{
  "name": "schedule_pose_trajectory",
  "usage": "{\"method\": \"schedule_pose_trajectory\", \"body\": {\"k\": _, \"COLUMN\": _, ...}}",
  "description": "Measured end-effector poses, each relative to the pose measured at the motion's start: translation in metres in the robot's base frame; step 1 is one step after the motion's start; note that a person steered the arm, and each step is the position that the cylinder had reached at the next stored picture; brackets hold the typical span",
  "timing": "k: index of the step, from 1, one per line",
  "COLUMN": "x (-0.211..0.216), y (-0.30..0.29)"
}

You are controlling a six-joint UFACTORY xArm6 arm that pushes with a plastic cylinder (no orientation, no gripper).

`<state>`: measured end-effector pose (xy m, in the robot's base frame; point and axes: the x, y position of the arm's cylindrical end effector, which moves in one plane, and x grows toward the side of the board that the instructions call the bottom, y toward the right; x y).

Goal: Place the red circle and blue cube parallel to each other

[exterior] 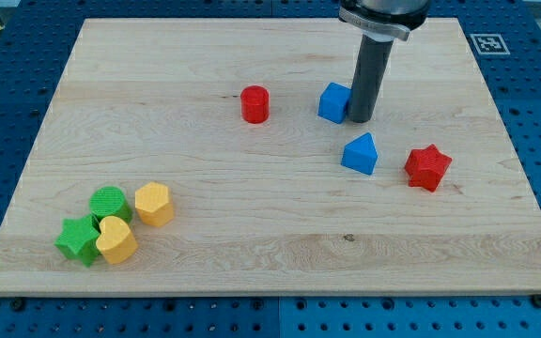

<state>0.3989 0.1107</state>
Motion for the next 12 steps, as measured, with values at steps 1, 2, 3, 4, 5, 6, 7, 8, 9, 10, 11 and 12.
{"method": "schedule_pose_trajectory", "body": {"k": 1, "x": 0.007, "y": 0.000}}
{"method": "schedule_pose_trajectory", "body": {"k": 2, "x": 0.040, "y": -0.003}}
{"method": "schedule_pose_trajectory", "body": {"k": 3, "x": 0.042, "y": -0.028}}
{"method": "schedule_pose_trajectory", "body": {"k": 4, "x": 0.042, "y": -0.073}}
{"method": "schedule_pose_trajectory", "body": {"k": 5, "x": 0.040, "y": -0.115}}
{"method": "schedule_pose_trajectory", "body": {"k": 6, "x": 0.038, "y": -0.121}}
{"method": "schedule_pose_trajectory", "body": {"k": 7, "x": 0.016, "y": -0.136}}
{"method": "schedule_pose_trajectory", "body": {"k": 8, "x": -0.002, "y": -0.154}}
{"method": "schedule_pose_trajectory", "body": {"k": 9, "x": 0.001, "y": -0.164}}
{"method": "schedule_pose_trajectory", "body": {"k": 10, "x": 0.015, "y": -0.150}}
{"method": "schedule_pose_trajectory", "body": {"k": 11, "x": 0.016, "y": -0.117}}
{"method": "schedule_pose_trajectory", "body": {"k": 12, "x": 0.016, "y": -0.080}}
